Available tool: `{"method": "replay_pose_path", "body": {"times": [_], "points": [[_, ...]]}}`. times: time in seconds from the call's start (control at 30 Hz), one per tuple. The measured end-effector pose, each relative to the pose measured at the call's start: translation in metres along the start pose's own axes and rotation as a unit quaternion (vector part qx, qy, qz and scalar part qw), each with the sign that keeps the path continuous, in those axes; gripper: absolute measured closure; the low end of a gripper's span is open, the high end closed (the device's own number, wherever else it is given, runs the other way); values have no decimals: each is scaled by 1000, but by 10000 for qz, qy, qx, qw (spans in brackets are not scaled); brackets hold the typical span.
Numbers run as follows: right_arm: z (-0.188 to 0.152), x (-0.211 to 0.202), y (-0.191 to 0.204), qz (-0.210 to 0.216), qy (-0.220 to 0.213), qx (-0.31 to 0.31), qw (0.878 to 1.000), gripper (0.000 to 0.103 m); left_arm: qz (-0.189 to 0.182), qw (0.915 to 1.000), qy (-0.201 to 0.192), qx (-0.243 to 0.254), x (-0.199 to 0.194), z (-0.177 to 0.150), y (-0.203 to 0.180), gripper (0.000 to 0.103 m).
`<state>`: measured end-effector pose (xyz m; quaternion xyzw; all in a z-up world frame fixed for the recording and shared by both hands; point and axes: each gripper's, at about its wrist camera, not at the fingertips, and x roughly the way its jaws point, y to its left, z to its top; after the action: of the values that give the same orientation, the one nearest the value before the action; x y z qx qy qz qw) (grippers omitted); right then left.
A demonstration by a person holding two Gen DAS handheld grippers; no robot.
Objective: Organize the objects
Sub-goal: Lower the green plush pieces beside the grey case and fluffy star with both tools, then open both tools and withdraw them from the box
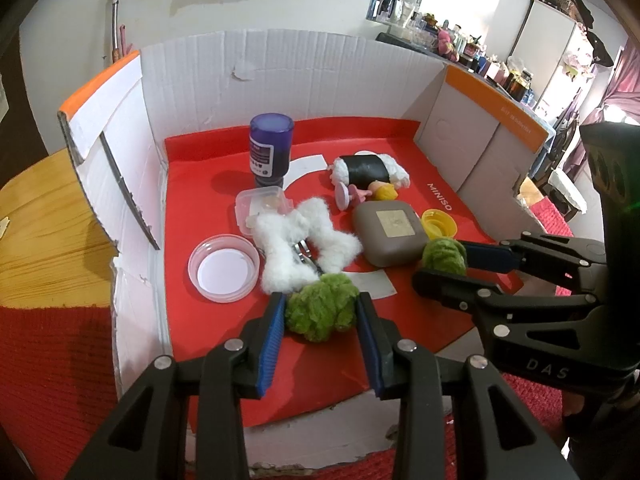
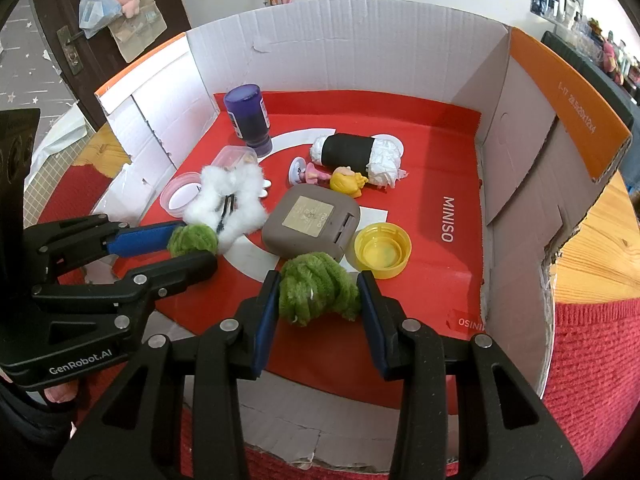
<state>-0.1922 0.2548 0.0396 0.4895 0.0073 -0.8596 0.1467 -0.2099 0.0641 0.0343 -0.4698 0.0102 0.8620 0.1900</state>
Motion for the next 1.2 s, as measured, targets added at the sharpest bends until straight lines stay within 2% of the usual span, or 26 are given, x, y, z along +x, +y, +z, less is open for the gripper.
{"method": "replay_pose_path", "body": {"times": [0.23,0.33,0.47,0.53,0.73,0.8,1.2], "points": [[0,-1,-1,20,-21,13,10000,65,40,10000,-35,25,-2,0,-1,64],[1,1,1,45,-39,29,10000,64,94,9999,-54,48,-2,0,-2,60],[-1,-1,3,49,-83,-3,10000,51,153,9998,-88,83,-5,-1,-3,58],[-1,-3,3,59,-96,5,9999,50,155,9998,-112,85,-6,-1,-3,58],[-3,-7,4,65,-152,32,9999,50,217,9996,-173,75,-10,-3,-4,49],[-4,-9,4,64,-170,37,9998,46,220,9995,-191,75,-11,-4,-5,48],[-9,-21,6,33,-304,12,9995,40,378,9986,-359,79,-23,-8,-5,38]]}}
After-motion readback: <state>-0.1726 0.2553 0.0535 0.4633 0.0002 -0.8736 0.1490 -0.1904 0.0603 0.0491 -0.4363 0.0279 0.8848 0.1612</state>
